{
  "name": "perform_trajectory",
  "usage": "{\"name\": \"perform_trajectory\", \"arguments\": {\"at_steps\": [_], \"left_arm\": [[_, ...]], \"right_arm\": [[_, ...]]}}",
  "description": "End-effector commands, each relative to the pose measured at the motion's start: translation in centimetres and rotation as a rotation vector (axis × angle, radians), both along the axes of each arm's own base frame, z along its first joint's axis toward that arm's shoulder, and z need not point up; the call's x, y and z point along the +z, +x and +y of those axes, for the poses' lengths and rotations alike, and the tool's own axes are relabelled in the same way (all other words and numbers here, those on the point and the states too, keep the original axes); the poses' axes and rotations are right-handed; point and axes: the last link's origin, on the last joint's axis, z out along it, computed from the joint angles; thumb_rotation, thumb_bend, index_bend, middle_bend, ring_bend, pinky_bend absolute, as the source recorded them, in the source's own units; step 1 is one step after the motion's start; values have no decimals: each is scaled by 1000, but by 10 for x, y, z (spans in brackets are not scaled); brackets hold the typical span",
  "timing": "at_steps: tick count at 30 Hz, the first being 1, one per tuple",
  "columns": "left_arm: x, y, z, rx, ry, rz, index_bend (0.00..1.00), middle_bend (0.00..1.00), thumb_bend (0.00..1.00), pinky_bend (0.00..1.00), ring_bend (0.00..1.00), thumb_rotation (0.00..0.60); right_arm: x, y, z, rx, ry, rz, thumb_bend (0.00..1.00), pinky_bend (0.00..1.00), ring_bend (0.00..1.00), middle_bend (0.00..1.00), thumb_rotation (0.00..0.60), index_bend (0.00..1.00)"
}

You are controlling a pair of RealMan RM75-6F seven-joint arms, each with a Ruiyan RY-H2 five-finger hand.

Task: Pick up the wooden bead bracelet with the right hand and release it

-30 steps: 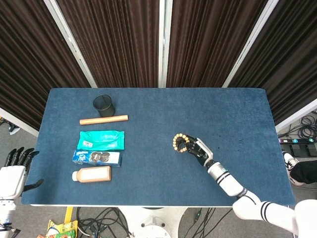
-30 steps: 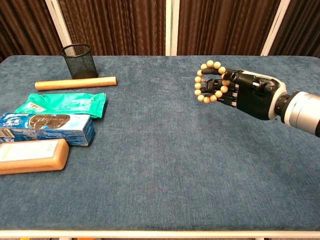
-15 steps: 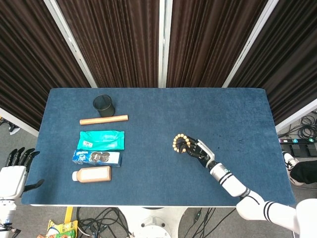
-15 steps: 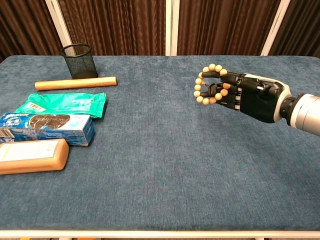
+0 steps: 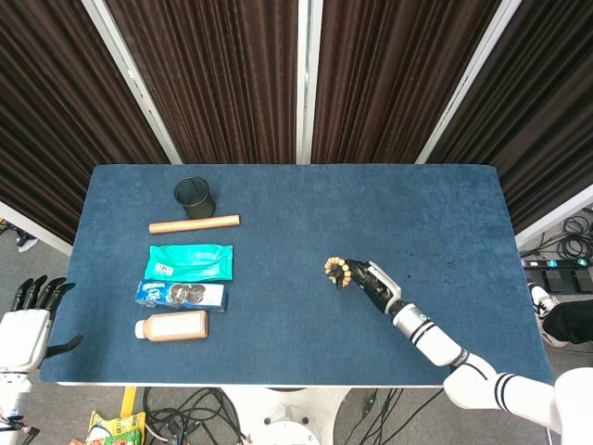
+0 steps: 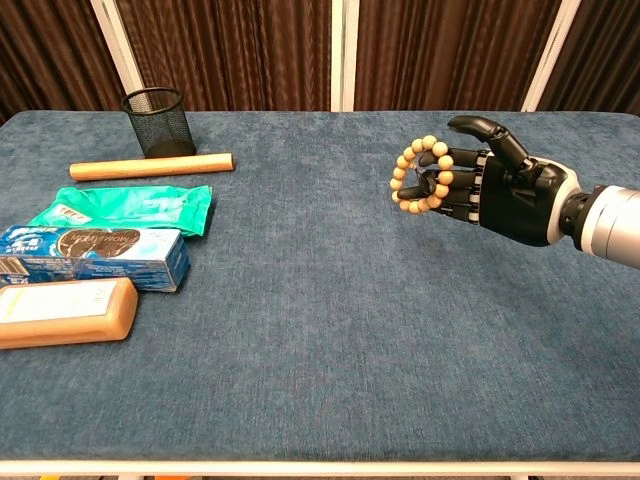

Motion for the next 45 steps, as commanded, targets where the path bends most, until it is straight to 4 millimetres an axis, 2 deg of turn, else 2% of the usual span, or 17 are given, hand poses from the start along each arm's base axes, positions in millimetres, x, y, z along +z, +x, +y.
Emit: {"name": "perform_trajectory", "arguments": {"at_steps": [1, 8, 11, 15, 17, 20, 25, 27, 32, 42, 45], "left_arm": [[0, 0, 0, 1, 0, 0, 199, 136, 39, 10, 34, 600], [0, 0, 1, -1, 0, 0, 199, 136, 39, 10, 34, 600], [0, 0, 0, -1, 3, -1, 199, 136, 39, 10, 34, 600], [0, 0, 0, -2, 7, -1, 199, 136, 39, 10, 34, 600], [1, 0, 0, -2, 8, -2, 199, 136, 39, 10, 34, 600], [0, 0, 0, -1, 7, -3, 199, 136, 39, 10, 34, 600], [0, -1, 0, 0, 4, -4, 199, 136, 39, 10, 34, 600], [-1, -1, 0, 1, 3, -5, 199, 137, 39, 10, 33, 600], [0, 0, 0, -1, 5, -5, 199, 136, 39, 10, 34, 600], [-1, 0, 1, -5, 6, -6, 199, 136, 39, 10, 34, 600], [-1, 0, 1, -6, 7, -5, 199, 136, 39, 10, 34, 600]], "right_arm": [[-1, -1, 0, -3, -11, 3, 410, 16, 319, 658, 227, 566], [-1, -1, 0, -5, -21, 12, 402, 16, 327, 663, 230, 575], [-1, -1, 0, -5, -25, 12, 469, 16, 328, 668, 229, 585], [0, -1, 0, -1, -30, 17, 609, 16, 331, 675, 228, 592], [0, -2, 0, 2, -35, 22, 631, 16, 334, 679, 229, 596], [1, -2, 0, 4, -47, 31, 625, 16, 336, 684, 229, 610], [1, -3, -1, 4, -61, 48, 383, 16, 339, 693, 229, 642], [1, -2, -1, 3, -64, 53, 366, 16, 341, 695, 229, 649], [1, -1, -1, -8, -63, 48, 393, 16, 349, 701, 221, 677], [2, -3, -1, -19, -76, 60, 566, 15, 357, 704, 221, 711], [2, -3, -1, -17, -84, 69, 562, 15, 360, 707, 220, 721]]}}
